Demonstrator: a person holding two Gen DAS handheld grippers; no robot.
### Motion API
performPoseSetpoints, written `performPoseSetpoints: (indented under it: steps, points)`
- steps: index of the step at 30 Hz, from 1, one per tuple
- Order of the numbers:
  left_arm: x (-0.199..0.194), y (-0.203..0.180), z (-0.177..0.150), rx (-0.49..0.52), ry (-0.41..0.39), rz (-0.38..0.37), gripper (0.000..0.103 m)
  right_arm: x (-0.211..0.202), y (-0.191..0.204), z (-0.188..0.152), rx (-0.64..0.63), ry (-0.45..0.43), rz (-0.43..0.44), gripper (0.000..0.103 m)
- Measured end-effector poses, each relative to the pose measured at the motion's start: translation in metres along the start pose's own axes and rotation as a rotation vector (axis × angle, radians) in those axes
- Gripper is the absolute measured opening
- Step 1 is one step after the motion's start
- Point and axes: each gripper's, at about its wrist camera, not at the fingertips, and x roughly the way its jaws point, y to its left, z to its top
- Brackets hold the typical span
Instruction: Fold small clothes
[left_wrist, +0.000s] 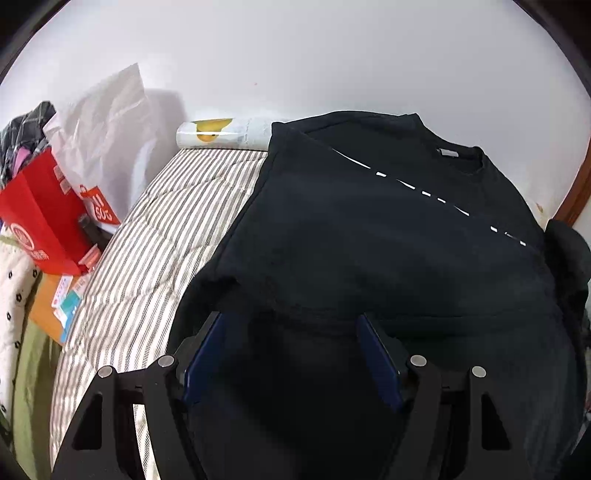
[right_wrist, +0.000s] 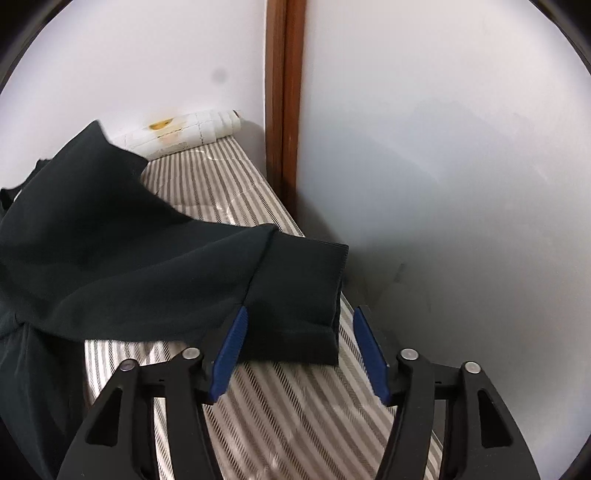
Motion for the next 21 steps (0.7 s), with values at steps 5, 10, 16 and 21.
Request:
performPoseSetpoints:
  steps: [5, 10, 16, 21]
  points:
    - [-0.007, -0.005, -0.008, -0.003, 0.001, 0.013, 0.071, 0.020, 0.006, 0.005, 0.006, 0.025, 0.014, 0.061]
    - [-0.015, -0.008, -0.017, -0.008, 0.001, 0.016, 0.071, 0.023, 0.004, 0.009, 0.051, 0.050, 0.062, 0.067]
    - [-0.033, -0.008, -0.024, -0.002, -0.015, 0.023, 0.071, 0.021, 0.023, 0.010, -0.029, 0.008, 0.088, 0.036]
    - [-0.054, -0.001, -0.027, 0.040, -0.048, 0.049, 0.071, 0.000, 0.020, 0.011, -0.031, -0.051, 0.035, 0.030]
